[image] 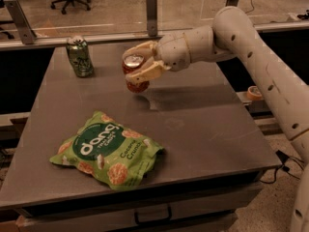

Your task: Place coke can upright

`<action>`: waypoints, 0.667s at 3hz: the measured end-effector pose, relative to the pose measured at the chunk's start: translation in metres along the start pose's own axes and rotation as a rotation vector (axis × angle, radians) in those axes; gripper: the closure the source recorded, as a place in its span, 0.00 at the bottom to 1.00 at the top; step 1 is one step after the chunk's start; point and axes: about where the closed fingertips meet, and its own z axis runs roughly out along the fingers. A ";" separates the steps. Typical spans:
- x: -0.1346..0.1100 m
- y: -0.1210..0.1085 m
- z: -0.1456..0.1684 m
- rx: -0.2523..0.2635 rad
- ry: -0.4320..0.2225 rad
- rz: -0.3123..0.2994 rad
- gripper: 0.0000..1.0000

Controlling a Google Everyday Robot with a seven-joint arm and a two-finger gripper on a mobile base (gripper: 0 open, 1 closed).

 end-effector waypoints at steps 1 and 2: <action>0.009 0.009 -0.001 -0.027 -0.036 0.008 0.82; 0.017 0.015 0.001 -0.058 -0.063 0.023 0.59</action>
Offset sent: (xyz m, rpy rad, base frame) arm -0.0111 -0.0123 -0.0316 0.0557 0.0744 0.0947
